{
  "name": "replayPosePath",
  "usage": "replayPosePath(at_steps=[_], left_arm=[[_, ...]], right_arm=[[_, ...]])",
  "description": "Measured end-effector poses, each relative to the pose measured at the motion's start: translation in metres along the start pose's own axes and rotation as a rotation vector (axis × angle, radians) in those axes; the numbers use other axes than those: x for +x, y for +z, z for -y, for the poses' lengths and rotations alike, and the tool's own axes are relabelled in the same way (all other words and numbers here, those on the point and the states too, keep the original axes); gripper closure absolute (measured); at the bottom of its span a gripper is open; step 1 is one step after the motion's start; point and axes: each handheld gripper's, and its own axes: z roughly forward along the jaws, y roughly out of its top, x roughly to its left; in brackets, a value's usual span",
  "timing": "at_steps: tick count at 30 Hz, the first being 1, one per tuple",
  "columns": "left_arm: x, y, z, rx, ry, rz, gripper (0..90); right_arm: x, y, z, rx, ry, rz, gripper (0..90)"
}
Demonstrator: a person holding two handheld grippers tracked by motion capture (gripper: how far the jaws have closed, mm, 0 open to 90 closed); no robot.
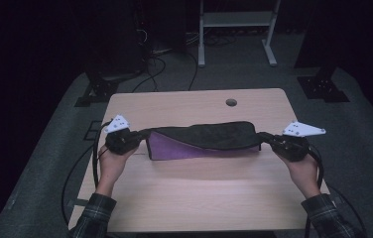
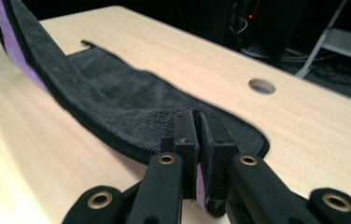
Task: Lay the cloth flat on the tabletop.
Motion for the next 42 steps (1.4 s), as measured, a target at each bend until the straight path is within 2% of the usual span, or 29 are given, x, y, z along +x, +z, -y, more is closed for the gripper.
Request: replayPosePath(at_steps=[3,6,7,11,14,15,16,17,24,25,28,31,32,34,36,37,38,39,41,42], left_arm=[[-0.008,-0.008,0.012,0.009,-0.01,0.028,85.9],[-0.013,-0.013,0.018,0.012,-0.012,0.048,85.9],[-0.018,-0.018,0.022,0.021,-0.008,0.052,85.9],[-0.023,-0.024,0.029,0.031,0.0,0.059,85.8],[-0.026,-0.027,0.038,0.05,-0.012,0.079,85.9],[-0.028,-0.027,0.042,0.063,-0.016,0.086,85.9],[-0.03,-0.026,0.045,0.081,-0.014,0.091,85.8],[-0.032,-0.026,0.049,0.092,-0.015,0.098,85.8],[-0.041,-0.025,0.069,0.175,-0.018,0.141,85.8],[-0.043,-0.025,0.074,0.198,-0.013,0.147,85.7],[-0.046,-0.024,0.079,0.226,-0.009,0.153,85.6],[-0.049,-0.024,0.089,0.282,-0.011,0.168,85.2],[-0.049,-0.024,0.089,0.282,-0.011,0.168,85.0],[-0.05,-0.022,0.095,0.312,-0.019,0.178,84.5],[-0.05,-0.022,0.096,0.317,-0.017,0.177,79.6],[-0.05,-0.024,0.095,0.307,-0.02,0.166,68.8],[-0.05,-0.024,0.095,0.307,-0.02,0.166,65.6],[-0.05,-0.025,0.094,0.298,-0.019,0.159,61.5],[-0.049,-0.028,0.091,0.28,-0.031,0.15,58.0],[-0.048,-0.029,0.088,0.268,-0.038,0.147,52.7]], right_arm=[[0.006,-0.011,0.013,0.029,-0.011,-0.012,85.5],[0.009,-0.016,0.017,0.033,-0.015,-0.019,85.4],[0.014,-0.023,0.022,0.037,-0.013,-0.032,85.4],[0.02,-0.03,0.029,0.052,-0.03,-0.042,85.4],[0.029,-0.037,0.039,0.088,-0.045,-0.072,85.4],[0.029,-0.037,0.039,0.088,-0.045,-0.072,85.4],[0.033,-0.039,0.046,0.115,-0.043,-0.087,85.4],[0.033,-0.039,0.046,0.115,-0.043,-0.087,85.4],[0.045,-0.042,0.068,0.215,-0.051,-0.144,84.9],[0.048,-0.041,0.073,0.246,-0.046,-0.159,84.8],[0.05,-0.04,0.076,0.274,-0.048,-0.171,84.8],[0.056,-0.038,0.083,0.324,-0.052,-0.189,84.3],[0.056,-0.038,0.083,0.324,-0.052,-0.189,84.3],[0.057,-0.037,0.086,0.345,-0.042,-0.195,83.6],[0.057,-0.036,0.086,0.348,-0.048,-0.201,79.1],[0.056,-0.035,0.085,0.335,-0.034,-0.2,67.2],[0.056,-0.035,0.085,0.335,-0.034,-0.2,67.2],[0.055,-0.036,0.083,0.317,-0.025,-0.194,58.2],[0.054,-0.037,0.081,0.302,-0.024,-0.189,54.8],[0.052,-0.038,0.078,0.275,-0.017,-0.176,49.2]])
